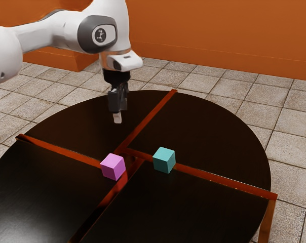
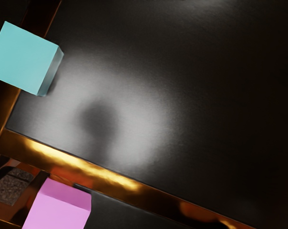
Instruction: Pick up the blue block with one arm, and put the blue block on the pink block with one arm
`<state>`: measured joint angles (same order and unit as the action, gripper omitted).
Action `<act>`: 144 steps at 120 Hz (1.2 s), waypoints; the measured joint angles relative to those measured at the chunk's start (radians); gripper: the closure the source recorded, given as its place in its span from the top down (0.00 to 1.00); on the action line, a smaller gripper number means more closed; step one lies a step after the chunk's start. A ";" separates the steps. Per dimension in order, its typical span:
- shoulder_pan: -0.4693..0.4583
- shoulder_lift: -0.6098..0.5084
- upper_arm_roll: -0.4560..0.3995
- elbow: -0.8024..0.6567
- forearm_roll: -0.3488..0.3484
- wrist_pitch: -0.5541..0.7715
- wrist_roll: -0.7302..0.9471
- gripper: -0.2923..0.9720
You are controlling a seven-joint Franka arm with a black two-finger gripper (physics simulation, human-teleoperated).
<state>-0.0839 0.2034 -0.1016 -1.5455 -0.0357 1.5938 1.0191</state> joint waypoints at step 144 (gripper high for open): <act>-0.031 0.417 -0.009 0.167 0.008 0.330 0.409 0.77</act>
<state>-0.1151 0.6208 -0.1105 -1.3782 -0.0275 1.9242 1.4282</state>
